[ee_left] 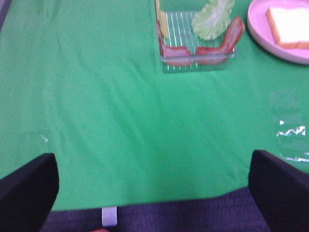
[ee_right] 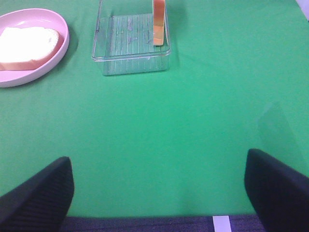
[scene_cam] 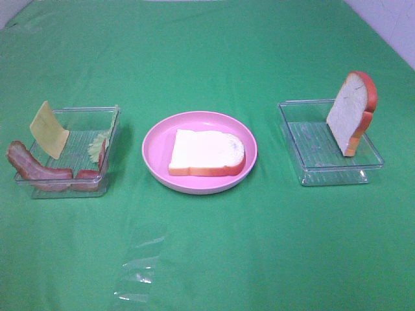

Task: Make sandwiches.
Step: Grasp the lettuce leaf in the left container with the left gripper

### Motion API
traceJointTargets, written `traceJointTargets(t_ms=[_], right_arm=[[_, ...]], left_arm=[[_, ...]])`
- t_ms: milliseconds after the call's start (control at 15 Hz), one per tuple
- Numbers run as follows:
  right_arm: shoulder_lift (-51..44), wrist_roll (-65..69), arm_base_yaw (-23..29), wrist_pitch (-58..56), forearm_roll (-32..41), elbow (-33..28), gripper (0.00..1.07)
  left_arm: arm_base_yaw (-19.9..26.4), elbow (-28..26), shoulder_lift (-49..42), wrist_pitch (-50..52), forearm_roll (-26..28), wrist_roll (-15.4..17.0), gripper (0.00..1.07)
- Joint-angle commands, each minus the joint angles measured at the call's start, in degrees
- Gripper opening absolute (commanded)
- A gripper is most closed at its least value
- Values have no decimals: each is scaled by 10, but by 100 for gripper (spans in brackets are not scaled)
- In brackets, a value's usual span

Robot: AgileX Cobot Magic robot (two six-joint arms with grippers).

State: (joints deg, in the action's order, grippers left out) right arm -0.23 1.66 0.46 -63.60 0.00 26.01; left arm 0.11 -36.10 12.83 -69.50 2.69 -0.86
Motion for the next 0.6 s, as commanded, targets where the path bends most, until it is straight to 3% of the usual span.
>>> traceJointTargets(t_ms=[67,267,600], right_arm=[[-16,-7,-1,6,0,-1,92],[-16,-7,-1,6,0,-1,92],[-16,-7,-1,6,0,-1,92]], left_arm=[[1,-42,111,-60,6,53,102],[1,-93,254,-54,13,56,102],[1,-240,492,-61,5,71,102]])
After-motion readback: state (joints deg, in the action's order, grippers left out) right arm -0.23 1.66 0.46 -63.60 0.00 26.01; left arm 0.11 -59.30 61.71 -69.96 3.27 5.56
